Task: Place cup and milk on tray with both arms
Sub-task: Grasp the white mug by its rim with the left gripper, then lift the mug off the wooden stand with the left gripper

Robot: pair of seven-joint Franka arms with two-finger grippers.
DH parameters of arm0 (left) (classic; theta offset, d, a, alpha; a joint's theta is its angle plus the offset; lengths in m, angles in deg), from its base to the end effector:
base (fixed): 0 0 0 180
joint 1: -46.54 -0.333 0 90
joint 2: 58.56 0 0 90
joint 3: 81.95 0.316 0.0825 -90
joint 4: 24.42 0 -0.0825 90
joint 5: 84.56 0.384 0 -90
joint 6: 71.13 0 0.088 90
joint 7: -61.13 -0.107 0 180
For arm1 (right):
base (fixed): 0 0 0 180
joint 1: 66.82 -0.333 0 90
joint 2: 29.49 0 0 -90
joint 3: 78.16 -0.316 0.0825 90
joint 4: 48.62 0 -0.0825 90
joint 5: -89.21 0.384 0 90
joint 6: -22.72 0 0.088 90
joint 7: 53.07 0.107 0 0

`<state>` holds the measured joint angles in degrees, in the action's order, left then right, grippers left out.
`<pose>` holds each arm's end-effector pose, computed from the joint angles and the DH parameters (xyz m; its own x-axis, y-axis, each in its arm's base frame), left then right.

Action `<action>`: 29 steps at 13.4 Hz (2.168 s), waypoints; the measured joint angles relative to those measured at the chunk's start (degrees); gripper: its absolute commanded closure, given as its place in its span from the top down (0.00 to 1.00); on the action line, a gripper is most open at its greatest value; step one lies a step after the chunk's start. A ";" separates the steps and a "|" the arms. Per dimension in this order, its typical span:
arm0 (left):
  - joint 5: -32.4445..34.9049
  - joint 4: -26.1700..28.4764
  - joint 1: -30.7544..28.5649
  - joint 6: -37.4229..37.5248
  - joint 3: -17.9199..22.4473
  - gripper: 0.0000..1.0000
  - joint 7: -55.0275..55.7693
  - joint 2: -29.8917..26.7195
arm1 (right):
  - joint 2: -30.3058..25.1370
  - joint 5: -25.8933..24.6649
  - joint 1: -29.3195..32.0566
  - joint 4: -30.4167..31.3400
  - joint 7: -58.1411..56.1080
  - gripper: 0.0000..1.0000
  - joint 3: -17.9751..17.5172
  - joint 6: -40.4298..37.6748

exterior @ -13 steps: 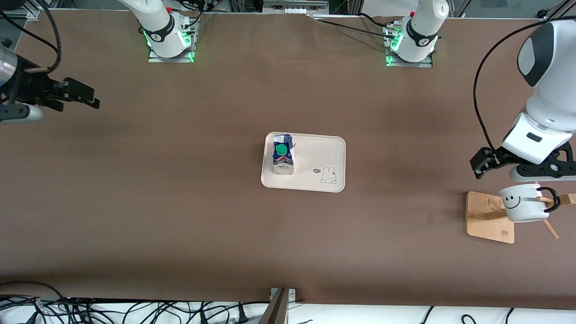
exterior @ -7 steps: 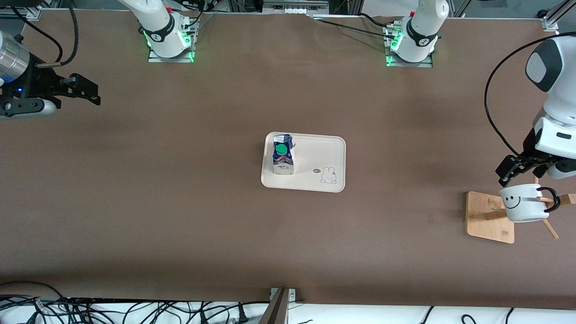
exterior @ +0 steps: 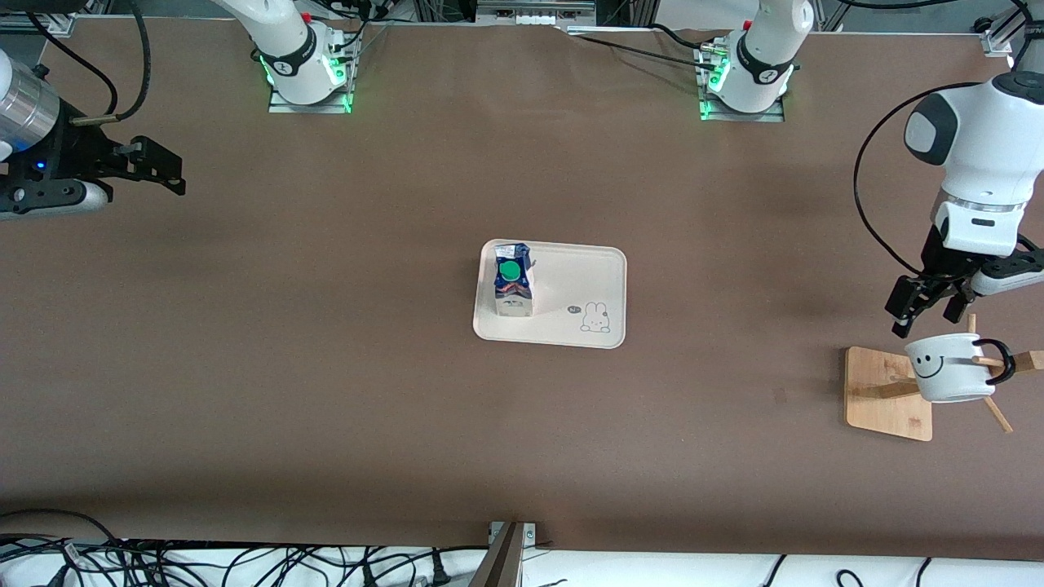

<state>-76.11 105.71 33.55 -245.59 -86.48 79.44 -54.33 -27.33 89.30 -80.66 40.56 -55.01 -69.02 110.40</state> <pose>0.5688 0.0737 0.4070 0.7171 0.2844 0.6363 0.2839 -0.9530 0.1060 0.5590 0.0478 0.6070 0.9913 0.1153 -0.0635 0.1156 -0.9933 0.0023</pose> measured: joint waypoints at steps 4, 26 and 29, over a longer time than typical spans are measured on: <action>-5.01 -0.36 -0.54 -6.09 -0.07 1.00 3.16 4.45 | 1.25 0.00 -0.01 -1.52 0.00 1.00 -0.04 0.04; -12.18 -6.85 -0.36 -2.69 -4.56 0.00 9.16 6.98 | 1.39 0.01 0.05 -1.52 0.01 1.00 0.10 0.02; -12.18 -6.99 -0.30 3.25 -6.97 0.00 9.40 3.82 | 1.39 0.01 0.09 -1.52 0.01 1.00 0.12 -0.02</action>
<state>-88.30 98.71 33.25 -242.33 -93.45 88.84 -50.52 -25.95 89.30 -80.57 39.03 -55.00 -68.89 110.38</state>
